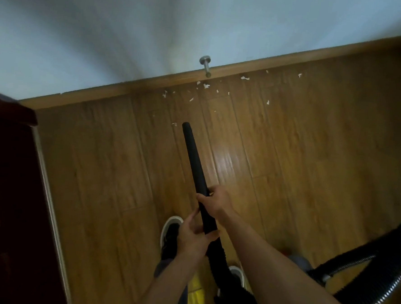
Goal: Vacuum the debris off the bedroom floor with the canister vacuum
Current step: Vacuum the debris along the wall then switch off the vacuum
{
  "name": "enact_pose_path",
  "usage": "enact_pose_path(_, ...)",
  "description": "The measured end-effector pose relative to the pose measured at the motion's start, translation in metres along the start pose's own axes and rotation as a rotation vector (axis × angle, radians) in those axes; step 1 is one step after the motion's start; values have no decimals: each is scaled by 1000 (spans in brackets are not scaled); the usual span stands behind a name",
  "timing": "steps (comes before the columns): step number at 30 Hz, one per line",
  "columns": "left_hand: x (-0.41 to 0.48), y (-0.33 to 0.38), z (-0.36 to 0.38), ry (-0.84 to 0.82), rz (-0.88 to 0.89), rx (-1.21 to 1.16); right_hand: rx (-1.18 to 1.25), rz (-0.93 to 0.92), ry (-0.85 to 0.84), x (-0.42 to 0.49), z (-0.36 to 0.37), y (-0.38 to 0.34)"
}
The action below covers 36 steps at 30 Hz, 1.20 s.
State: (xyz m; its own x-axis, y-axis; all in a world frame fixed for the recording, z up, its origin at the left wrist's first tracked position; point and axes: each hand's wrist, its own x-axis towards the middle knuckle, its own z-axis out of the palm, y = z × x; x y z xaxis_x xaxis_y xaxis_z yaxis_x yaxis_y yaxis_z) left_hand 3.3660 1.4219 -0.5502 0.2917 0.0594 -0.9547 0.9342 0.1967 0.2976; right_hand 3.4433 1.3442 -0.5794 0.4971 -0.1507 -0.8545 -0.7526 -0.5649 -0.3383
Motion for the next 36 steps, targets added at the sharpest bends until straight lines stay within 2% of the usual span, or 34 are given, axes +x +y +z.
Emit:
enact_pose_path(9,23,17,-22,68,12,-76,-98,26,-156,24,17,-36)
enact_pose_path(14,36,23,-13,129,25,-168,-197,32,-229,46,14,-49)
enact_pose_path(17,44,32,-1,135,-32,-240,-244,3,-257,62,10,-51)
enact_pose_path(26,70,49,26,68,-98,-334,-290,-35,-254,101,-5,-49)
enact_pose_path(36,80,62,-2,134,-71,-258,-292,-48,-219,109,16,-74)
